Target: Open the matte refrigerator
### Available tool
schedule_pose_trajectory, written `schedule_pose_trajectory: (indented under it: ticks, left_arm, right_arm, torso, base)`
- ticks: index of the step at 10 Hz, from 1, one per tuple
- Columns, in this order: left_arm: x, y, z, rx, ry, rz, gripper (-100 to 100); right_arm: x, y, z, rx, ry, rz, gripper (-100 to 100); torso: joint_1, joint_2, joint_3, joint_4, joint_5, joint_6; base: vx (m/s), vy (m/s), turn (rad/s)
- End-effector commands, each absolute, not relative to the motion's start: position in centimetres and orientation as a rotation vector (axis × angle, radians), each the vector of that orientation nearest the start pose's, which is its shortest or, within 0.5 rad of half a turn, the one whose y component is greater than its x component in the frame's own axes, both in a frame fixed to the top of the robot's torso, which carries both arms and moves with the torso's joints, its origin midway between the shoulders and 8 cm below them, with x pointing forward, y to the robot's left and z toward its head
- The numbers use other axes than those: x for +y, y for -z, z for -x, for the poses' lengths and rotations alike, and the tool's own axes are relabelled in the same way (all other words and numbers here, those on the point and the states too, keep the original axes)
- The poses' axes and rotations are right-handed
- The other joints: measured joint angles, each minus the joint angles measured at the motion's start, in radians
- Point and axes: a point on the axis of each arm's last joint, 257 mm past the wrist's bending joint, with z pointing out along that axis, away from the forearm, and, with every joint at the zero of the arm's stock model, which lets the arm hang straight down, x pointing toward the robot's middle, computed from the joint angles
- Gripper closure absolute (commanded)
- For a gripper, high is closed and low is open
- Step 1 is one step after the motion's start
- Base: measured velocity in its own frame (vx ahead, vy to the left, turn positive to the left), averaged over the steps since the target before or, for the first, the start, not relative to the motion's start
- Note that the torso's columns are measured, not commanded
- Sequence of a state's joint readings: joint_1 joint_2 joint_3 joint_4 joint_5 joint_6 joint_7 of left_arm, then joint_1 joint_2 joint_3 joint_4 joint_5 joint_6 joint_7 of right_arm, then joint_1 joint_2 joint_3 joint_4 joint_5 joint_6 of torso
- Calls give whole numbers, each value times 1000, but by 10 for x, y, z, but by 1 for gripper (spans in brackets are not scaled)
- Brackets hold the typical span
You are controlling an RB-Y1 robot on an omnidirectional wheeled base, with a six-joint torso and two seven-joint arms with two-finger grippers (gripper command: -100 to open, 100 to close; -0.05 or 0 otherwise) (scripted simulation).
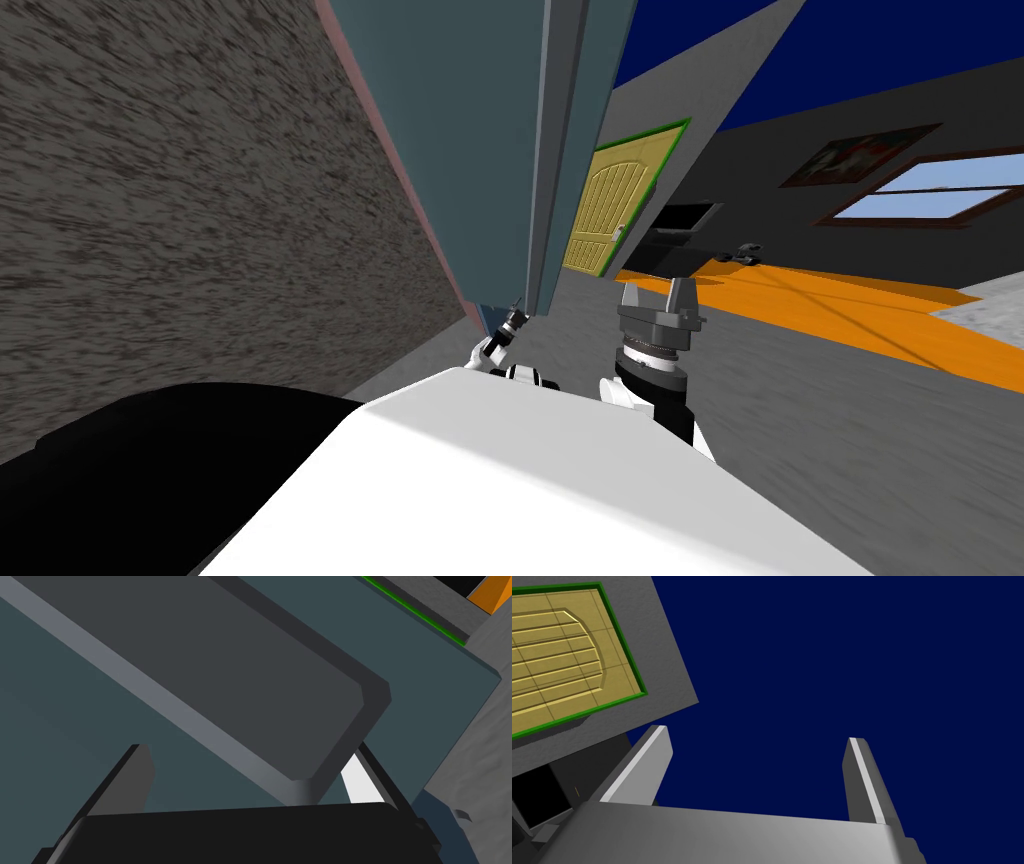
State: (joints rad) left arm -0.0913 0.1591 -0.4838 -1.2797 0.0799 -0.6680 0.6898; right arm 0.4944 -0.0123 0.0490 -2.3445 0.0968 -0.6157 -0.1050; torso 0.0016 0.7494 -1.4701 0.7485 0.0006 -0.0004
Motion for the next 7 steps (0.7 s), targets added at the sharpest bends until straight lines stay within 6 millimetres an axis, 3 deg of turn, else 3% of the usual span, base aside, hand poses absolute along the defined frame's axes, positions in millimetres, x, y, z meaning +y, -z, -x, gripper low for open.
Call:
schedule_pose_trajectory:
  ticks: [1, 2, 7]
  left_arm:
    - [28, 193, -478, 1092, 2257, 1148, -100]
    - [28, 196, -479, 1100, 2249, 1158, 0]
    - [30, 208, -478, 1121, 2226, 1182, 0]
  right_arm:
    - [-241, -72, -312, 533, -1435, -478, 0]
    - [-241, -72, -312, 533, -1435, -478, 0]
    - [-241, -72, -312, 533, -1435, -478, 0]
  torso:
    - [0, 3, 1, 3, 0, -1]
    - [0, 1, 1, -1, 0, -1]
    - [-2, -11, -6, -10, -1, 1]
  base:
    - [-13, 4, -8]
    - [0, 0, 0]
    - [0, 0, 0]
